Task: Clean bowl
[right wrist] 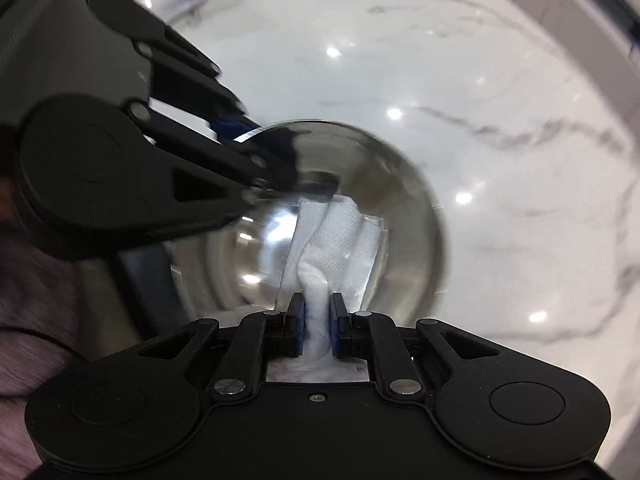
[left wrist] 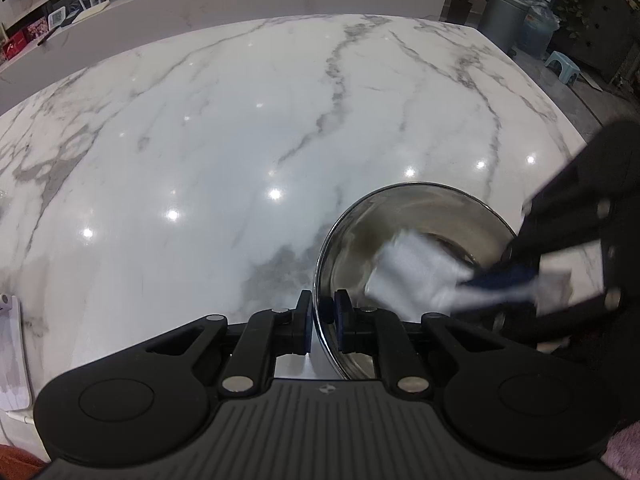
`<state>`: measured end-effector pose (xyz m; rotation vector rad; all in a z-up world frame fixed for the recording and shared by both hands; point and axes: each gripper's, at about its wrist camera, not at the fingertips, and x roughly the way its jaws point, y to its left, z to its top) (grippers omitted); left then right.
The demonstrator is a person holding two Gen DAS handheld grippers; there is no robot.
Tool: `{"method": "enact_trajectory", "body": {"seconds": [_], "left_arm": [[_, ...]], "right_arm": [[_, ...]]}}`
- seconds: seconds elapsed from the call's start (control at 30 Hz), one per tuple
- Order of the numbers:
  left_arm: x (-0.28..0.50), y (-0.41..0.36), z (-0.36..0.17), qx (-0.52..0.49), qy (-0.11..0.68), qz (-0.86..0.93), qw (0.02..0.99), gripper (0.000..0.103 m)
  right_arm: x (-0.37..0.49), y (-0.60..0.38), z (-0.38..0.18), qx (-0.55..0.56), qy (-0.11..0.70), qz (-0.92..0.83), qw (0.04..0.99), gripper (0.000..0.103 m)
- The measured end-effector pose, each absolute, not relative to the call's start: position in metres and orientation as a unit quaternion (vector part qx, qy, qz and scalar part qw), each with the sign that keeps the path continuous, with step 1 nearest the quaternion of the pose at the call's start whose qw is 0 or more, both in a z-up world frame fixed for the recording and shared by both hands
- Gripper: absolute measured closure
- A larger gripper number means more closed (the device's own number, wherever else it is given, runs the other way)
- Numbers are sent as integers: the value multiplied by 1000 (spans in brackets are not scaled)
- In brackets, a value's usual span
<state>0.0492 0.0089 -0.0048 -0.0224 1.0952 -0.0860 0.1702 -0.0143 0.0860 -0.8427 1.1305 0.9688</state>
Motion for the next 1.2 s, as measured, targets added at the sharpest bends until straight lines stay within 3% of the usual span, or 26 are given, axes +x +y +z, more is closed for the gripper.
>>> {"method": "enact_trajectory", "body": {"seconds": [0.17, 0.47, 1.2], "left_arm": [[47, 9, -6, -14, 518, -44, 854, 93], [47, 8, -6, -14, 517, -43, 855, 93], [46, 10, -8, -14, 513, -44, 857, 93]], "right_arm": [[178, -14, 93, -393, 470, 405, 678, 93], [174, -24, 88, -342, 495, 424, 677, 92], [167, -41, 91, -349, 506, 429, 662, 94]]}}
